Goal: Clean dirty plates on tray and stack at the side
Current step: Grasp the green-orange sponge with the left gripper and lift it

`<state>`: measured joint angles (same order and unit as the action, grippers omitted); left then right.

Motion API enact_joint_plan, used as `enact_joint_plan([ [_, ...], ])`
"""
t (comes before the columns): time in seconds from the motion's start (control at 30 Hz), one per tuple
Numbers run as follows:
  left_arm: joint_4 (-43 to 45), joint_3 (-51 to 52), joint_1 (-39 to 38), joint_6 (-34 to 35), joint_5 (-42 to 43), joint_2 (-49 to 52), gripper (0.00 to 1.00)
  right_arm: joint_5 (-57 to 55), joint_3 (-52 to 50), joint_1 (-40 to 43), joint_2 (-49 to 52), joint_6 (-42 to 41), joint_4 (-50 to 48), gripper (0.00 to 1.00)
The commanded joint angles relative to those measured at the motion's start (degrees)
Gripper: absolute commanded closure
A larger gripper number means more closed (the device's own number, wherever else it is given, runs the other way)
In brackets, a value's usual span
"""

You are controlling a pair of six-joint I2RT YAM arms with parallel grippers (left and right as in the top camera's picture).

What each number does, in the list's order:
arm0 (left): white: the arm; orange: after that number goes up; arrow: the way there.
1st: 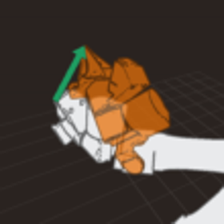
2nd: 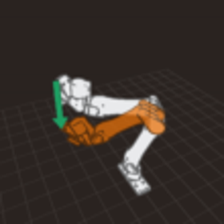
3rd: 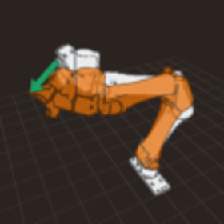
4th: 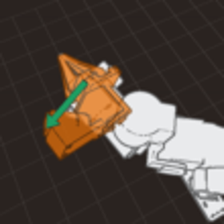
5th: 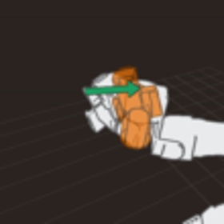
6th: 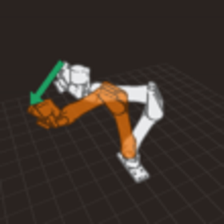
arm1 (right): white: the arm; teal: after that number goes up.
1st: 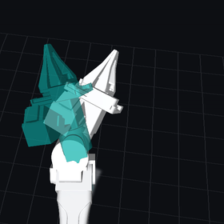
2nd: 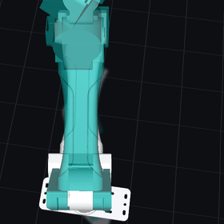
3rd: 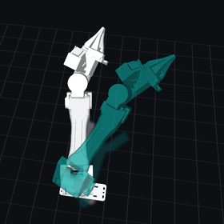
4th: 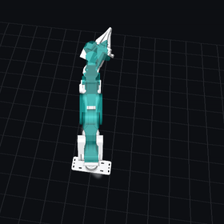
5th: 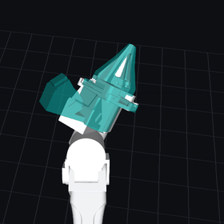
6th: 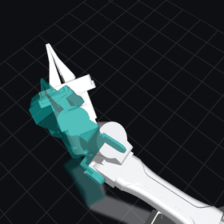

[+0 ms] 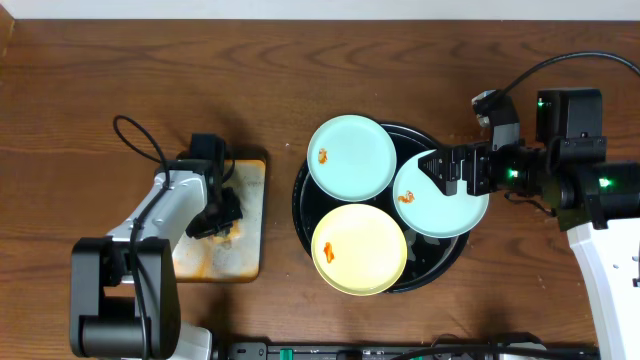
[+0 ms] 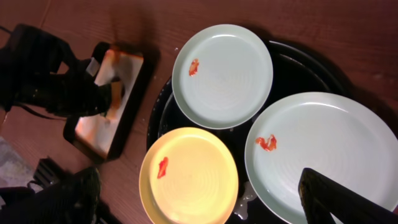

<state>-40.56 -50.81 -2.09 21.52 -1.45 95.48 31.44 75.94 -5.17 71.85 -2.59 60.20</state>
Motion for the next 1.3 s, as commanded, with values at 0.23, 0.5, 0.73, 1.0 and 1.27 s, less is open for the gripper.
enact_joint_plan([
  [0.23, -1.0, -0.1, 0.0, -2.8, 1.0, 2.2, 0.92, 0.1, 0.9, -0.5, 0.2, -0.6, 0.8, 0.01],
  [0.5, -7.1, -5.1, 0.0, -2.8, 0.7, -9.5, 0.49, 0.1, 0.9, -0.5, 0.2, -0.6, 0.9, 0.01],
  [0.73, -4.9, -4.2, 0.0, -2.8, -5.7, -10.8, 0.47, 0.1, 0.9, -0.5, 0.2, -0.6, 0.9, 0.01],
  [1.0, 0.6, -1.4, 0.0, -2.8, -5.6, -4.9, 0.48, 0.1, 0.9, -0.5, 0.2, -0.6, 1.0, 0.01],
  [1.27, 1.1, -1.4, 0.0, -2.8, -5.6, -4.6, 0.42, 0.1, 0.9, -0.5, 0.2, -0.6, 1.4, 0.01],
])
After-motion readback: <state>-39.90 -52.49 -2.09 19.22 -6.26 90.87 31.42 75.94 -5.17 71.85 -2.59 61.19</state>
